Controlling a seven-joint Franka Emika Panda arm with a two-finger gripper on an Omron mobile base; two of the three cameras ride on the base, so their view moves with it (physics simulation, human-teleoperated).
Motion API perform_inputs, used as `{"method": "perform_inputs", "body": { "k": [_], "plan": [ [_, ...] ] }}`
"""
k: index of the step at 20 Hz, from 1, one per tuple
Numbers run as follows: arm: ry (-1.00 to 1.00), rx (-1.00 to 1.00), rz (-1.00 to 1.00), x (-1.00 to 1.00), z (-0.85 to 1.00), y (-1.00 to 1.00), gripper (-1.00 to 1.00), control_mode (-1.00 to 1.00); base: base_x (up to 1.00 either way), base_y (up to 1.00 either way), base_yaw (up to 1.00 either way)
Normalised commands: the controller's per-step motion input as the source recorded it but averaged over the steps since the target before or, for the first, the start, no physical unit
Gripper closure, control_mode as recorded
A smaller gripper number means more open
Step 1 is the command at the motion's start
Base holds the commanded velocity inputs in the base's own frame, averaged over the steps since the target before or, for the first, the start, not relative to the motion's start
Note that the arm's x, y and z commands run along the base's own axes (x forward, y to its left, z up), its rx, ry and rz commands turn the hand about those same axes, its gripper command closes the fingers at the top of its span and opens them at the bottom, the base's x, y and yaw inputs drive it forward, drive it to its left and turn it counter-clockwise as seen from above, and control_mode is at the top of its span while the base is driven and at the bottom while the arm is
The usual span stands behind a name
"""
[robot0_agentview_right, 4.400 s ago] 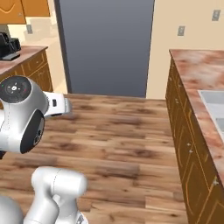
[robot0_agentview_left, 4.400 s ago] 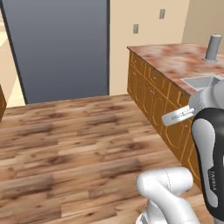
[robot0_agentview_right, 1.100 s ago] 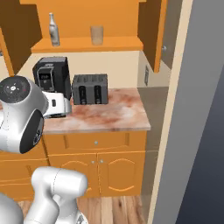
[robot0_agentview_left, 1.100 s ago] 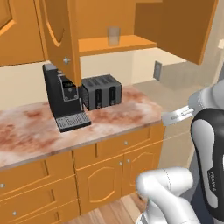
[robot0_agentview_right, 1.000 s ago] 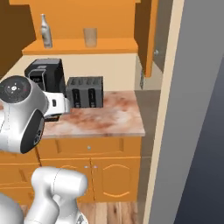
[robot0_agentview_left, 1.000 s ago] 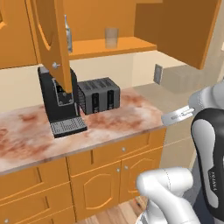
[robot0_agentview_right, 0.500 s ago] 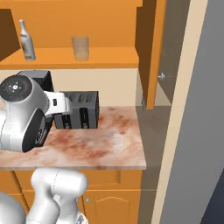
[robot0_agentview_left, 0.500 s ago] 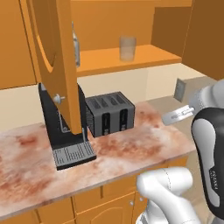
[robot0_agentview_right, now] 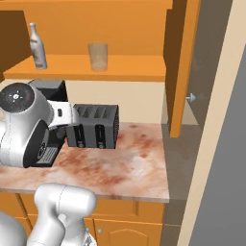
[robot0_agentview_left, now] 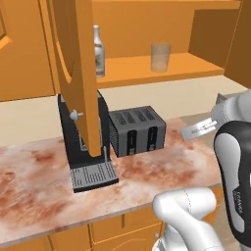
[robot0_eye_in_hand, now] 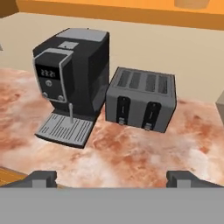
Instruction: There is a bowl on the dining counter. Grab a lemon wedge from the fridge and place it in the bowl. Then get the liquor bottle and glass cup from the cabinet and place them next to the bowl.
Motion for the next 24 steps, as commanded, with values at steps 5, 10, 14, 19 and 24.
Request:
{"method": "perform_inputs", "body": {
  "k": [5,10,14,19,24],
  "plan": [
    [-0.17,-0.25,0.01,0.16,0.40,0.31,-1.00,-1.00,0.00,0.00,0.00],
    [-0.19,-0.34,0.00,0.39,0.96,0.03,-1.00,-1.00,0.00,0.00,0.00],
    [-0.15,-0.33,0.00,0.52,0.95,0.13,-1.00,-1.00,0.00,0.00,0.00],
    [-0.05,-0.28,-0.02,0.82,0.62,0.17,-1.00,-1.00,0.00,0.00,0.00],
    [0.06,-0.25,-0.04,1.00,0.20,-0.14,-1.00,-1.00,0.00,0.00,0.00]
  ]
}}
